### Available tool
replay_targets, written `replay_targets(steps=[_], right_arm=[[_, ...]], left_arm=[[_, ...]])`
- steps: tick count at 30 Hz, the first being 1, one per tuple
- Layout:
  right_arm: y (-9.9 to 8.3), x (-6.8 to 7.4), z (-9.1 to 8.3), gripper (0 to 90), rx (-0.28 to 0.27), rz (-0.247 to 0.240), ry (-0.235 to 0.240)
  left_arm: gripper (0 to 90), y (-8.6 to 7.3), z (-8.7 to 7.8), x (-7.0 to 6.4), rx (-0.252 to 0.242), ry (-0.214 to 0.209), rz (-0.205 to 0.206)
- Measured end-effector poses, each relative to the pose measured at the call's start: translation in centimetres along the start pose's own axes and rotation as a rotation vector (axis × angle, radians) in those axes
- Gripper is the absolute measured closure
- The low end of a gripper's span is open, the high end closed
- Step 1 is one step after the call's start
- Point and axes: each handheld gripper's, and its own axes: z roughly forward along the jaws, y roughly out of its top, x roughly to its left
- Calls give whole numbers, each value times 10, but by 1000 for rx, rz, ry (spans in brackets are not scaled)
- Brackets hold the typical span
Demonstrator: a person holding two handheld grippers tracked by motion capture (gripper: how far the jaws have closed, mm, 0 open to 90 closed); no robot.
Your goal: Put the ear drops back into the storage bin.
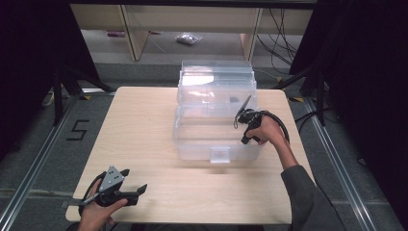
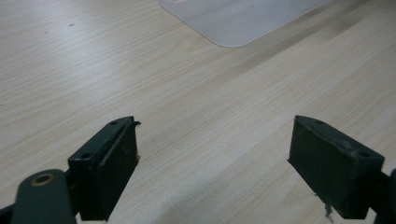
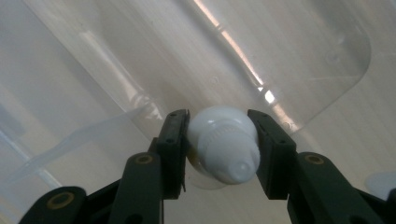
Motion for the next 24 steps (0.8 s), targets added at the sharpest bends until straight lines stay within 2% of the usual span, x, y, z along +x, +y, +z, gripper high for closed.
replay_targets(steps=[1,2,3,5,8,10,11,14,18,21,22,24], right_arm=[[0,-1,2,600,-9,-17,5],[1,-1,3,600,-2,-9,3],[1,-4,5,600,-4,-29,9],[2,-3,6,601,15,-10,7],[2,-6,11,600,8,-33,4],[3,-4,11,600,32,-9,6],[3,-6,12,600,24,-37,2],[4,-3,10,599,39,3,4],[3,-4,10,594,29,-15,12],[2,-2,6,576,34,11,7],[1,-4,6,562,12,-31,6],[0,-1,2,531,24,11,9]], left_arm=[[151,0,0,0,0,0,-1],[151,0,0,0,-1,0,0],[151,0,0,0,-1,0,-1],[151,0,0,0,0,0,0],[151,0,0,0,0,-1,0],[151,0,0,0,3,0,2],[151,0,0,0,0,0,-1],[151,0,0,0,0,0,0],[151,0,0,0,0,-1,0],[151,0,0,0,0,0,0],[151,0,0,0,0,0,0],[151,0,0,0,-2,-4,0]])
